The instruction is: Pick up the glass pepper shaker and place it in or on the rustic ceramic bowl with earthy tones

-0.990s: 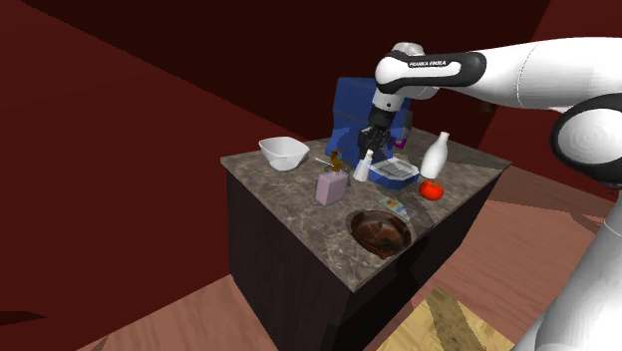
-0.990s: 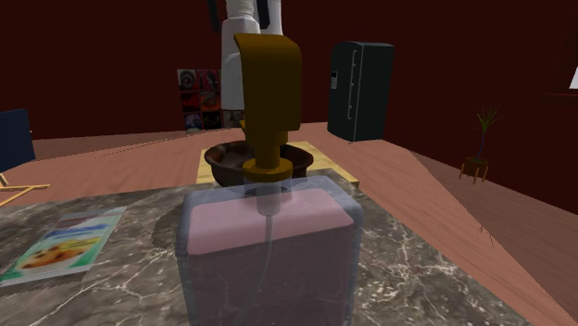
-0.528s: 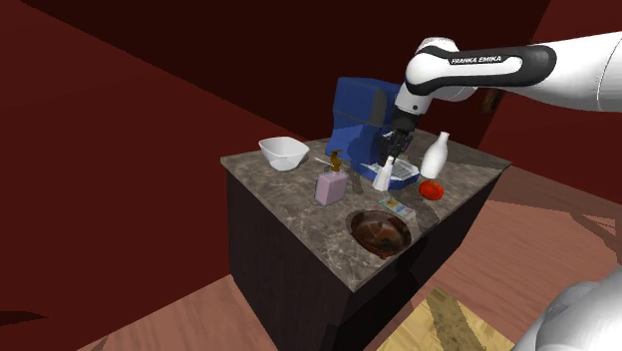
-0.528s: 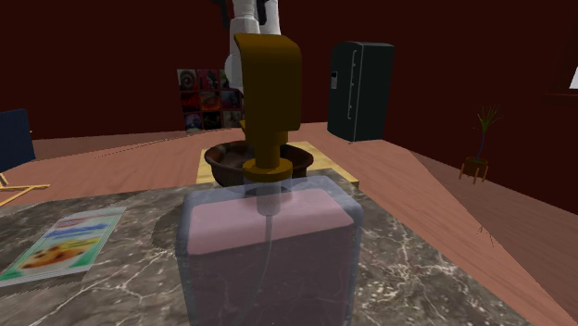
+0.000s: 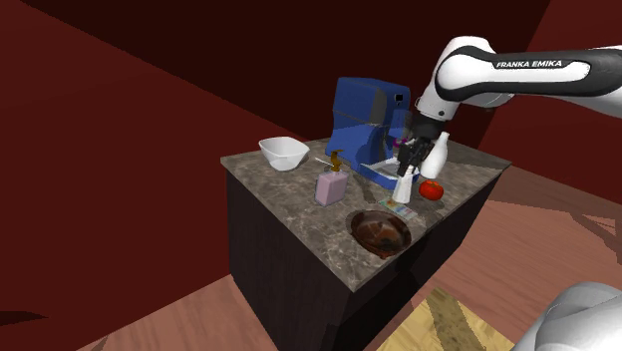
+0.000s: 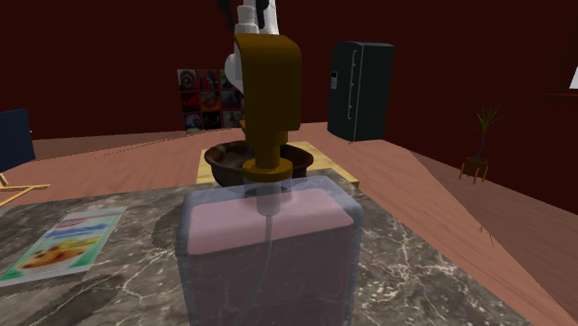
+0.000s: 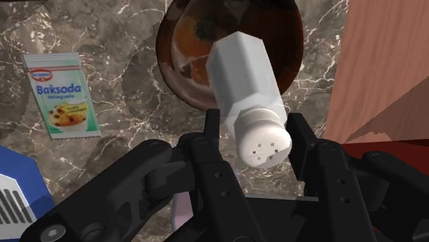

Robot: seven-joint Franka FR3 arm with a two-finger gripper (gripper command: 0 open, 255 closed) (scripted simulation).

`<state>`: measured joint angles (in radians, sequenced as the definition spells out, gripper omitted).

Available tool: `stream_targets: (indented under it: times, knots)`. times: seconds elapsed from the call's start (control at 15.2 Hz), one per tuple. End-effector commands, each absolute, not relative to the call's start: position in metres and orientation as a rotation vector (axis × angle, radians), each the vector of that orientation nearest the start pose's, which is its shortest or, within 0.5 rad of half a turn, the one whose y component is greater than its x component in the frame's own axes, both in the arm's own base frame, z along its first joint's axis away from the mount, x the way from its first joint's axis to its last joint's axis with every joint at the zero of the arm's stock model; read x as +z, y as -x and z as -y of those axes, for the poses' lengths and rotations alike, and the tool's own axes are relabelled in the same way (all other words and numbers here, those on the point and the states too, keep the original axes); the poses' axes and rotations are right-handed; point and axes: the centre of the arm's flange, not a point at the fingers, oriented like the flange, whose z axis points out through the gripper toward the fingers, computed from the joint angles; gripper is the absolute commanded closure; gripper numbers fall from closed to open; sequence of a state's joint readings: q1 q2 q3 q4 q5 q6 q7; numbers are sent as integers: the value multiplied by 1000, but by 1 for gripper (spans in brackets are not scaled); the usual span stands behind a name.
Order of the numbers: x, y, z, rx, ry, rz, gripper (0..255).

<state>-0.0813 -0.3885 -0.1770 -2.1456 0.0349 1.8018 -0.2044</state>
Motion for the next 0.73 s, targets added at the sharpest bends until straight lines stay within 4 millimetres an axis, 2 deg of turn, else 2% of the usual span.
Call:
stream_targets:
  times: [0.0, 0.66]
  knots:
    - [551, -427, 119, -92, 3050, -76, 255]
    - [498, -427, 119, -92, 3050, -76, 255]
